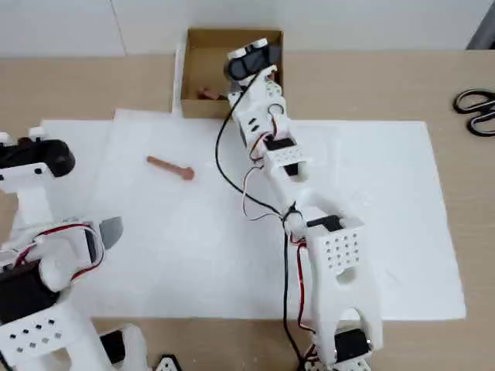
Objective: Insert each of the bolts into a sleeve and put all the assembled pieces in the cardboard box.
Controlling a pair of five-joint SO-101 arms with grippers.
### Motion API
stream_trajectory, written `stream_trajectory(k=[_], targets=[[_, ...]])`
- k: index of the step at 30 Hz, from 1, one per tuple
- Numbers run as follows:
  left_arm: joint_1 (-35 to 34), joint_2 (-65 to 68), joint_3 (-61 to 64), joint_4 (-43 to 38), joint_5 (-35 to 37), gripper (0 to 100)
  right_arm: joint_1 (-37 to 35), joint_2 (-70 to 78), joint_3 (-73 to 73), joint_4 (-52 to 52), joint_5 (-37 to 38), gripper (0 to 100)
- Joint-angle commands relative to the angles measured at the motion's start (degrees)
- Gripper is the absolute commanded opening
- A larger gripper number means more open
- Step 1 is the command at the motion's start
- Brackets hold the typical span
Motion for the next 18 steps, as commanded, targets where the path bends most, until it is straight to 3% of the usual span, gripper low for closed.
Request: stream_trajectory(k=[1, 18], targets=[[-0.1, -1.0, -2.2, -0.1, -0.4, 30, 0.0, -0.7, -2.2, -0.3, 0.8, 26.7], [-0.1, -1.0, -2.2, -0.1, -0.4, 30, 1.5, -3.6, -6.2, 4.2, 0.8, 28.9]])
